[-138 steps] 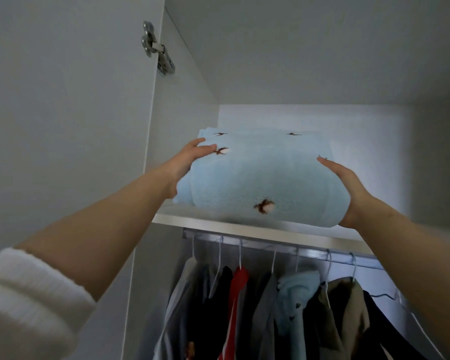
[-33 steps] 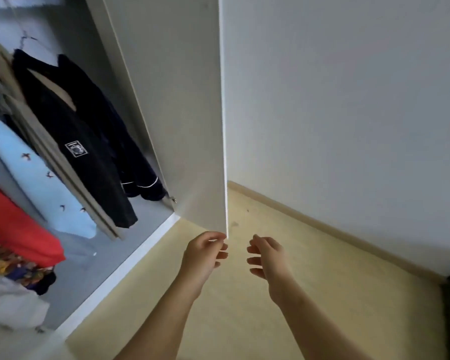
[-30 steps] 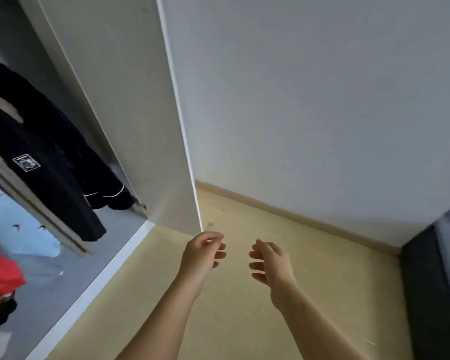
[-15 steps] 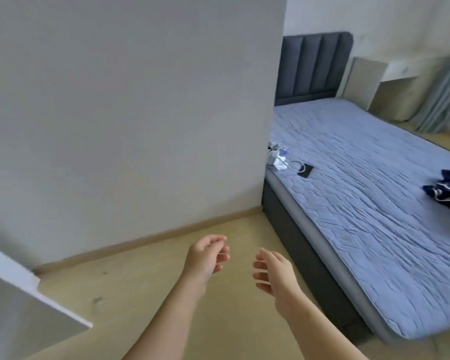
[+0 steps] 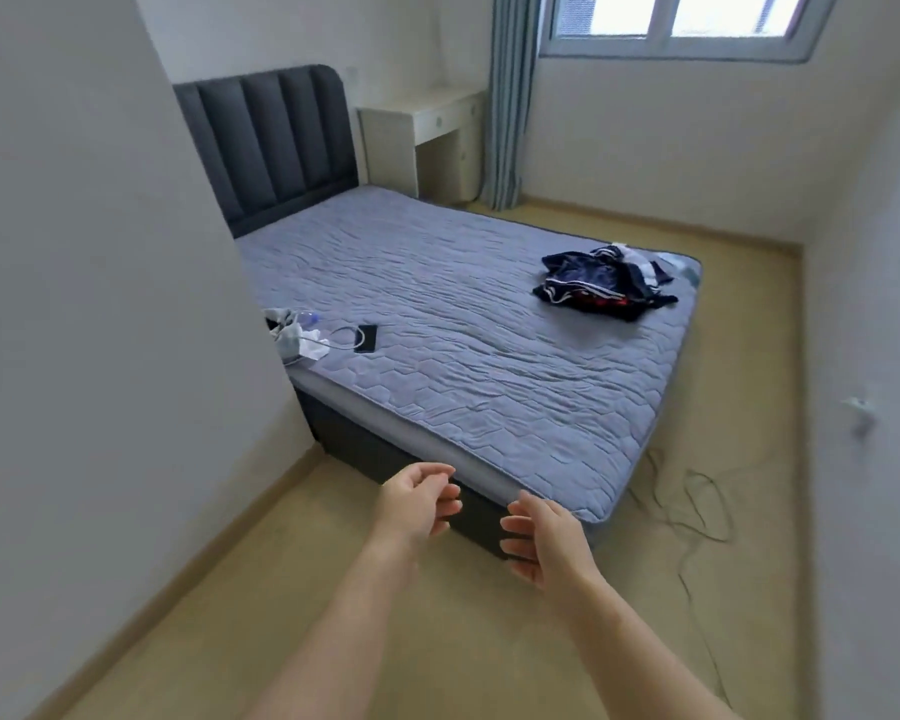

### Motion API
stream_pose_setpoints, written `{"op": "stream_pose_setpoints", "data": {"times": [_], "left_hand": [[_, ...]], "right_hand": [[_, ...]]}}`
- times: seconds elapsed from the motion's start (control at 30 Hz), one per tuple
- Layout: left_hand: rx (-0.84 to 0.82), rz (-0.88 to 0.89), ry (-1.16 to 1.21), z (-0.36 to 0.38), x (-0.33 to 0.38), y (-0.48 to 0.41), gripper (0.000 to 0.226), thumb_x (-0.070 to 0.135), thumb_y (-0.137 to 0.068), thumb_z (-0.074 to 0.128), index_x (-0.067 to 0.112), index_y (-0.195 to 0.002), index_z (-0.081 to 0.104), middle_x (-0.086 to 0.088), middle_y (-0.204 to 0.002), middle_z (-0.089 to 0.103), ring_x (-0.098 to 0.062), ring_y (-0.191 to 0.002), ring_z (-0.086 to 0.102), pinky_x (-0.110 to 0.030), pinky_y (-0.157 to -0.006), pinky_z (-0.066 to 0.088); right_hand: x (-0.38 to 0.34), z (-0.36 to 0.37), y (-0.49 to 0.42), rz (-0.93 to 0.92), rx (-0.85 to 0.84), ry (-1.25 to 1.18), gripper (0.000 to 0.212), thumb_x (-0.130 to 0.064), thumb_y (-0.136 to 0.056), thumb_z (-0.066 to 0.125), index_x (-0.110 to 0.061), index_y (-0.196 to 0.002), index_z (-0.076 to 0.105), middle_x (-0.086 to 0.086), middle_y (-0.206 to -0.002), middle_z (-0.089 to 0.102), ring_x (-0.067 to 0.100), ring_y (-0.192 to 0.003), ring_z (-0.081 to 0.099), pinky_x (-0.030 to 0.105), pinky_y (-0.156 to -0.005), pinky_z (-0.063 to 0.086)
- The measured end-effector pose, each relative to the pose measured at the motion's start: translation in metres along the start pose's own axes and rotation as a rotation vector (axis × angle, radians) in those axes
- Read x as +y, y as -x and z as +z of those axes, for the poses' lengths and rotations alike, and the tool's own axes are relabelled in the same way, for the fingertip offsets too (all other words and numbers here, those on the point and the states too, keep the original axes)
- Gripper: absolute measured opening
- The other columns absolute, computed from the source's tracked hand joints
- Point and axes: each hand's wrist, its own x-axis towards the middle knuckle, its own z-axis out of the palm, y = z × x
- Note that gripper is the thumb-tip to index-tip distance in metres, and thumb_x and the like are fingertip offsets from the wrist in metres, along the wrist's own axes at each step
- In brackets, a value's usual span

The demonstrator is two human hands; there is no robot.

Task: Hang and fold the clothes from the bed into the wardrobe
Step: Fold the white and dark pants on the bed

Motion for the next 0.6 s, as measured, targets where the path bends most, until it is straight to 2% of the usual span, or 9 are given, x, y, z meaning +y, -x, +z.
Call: {"op": "stream_pose_setpoints", "data": {"times": [0.23,0.47,0.6], "left_hand": [[-0.268,-0.031,-0.107,0.127,0.013,-0.035,0.015,0.015,-0.095,0.047,0.018,-0.090,0.061,0.000,-0.077,0.064,-0.011,-0.070,0.061,-0.025,-0.066,0.046],[-0.348,-0.017,-0.186,0.256,0.033,-0.077,0.018,0.016,-0.097,0.045,0.020,-0.088,0.061,-0.003,-0.087,0.064,-0.015,-0.081,0.062,-0.027,-0.068,0.047],[-0.344,-0.013,-0.186,0.322,0.045,-0.100,0.018,0.016,-0.096,0.046,0.019,-0.087,0.062,-0.003,-0.084,0.065,-0.016,-0.079,0.062,-0.027,-0.068,0.048]], "right_hand": [[-0.021,-0.105,-0.048,0.043,0.226,-0.162,0.022,-0.025,-0.095,0.048,-0.013,-0.078,0.056,0.004,-0.076,0.059,0.018,-0.058,0.051,0.023,-0.052,0.037],[-0.074,-0.206,-0.111,0.057,0.302,-0.235,0.024,-0.024,-0.095,0.048,-0.011,-0.077,0.055,0.005,-0.072,0.056,0.018,-0.056,0.049,0.023,-0.053,0.036],[-0.102,-0.261,-0.148,0.063,0.323,-0.242,0.024,-0.026,-0.095,0.048,-0.012,-0.077,0.056,0.005,-0.073,0.057,0.019,-0.059,0.051,0.024,-0.054,0.039]]}}
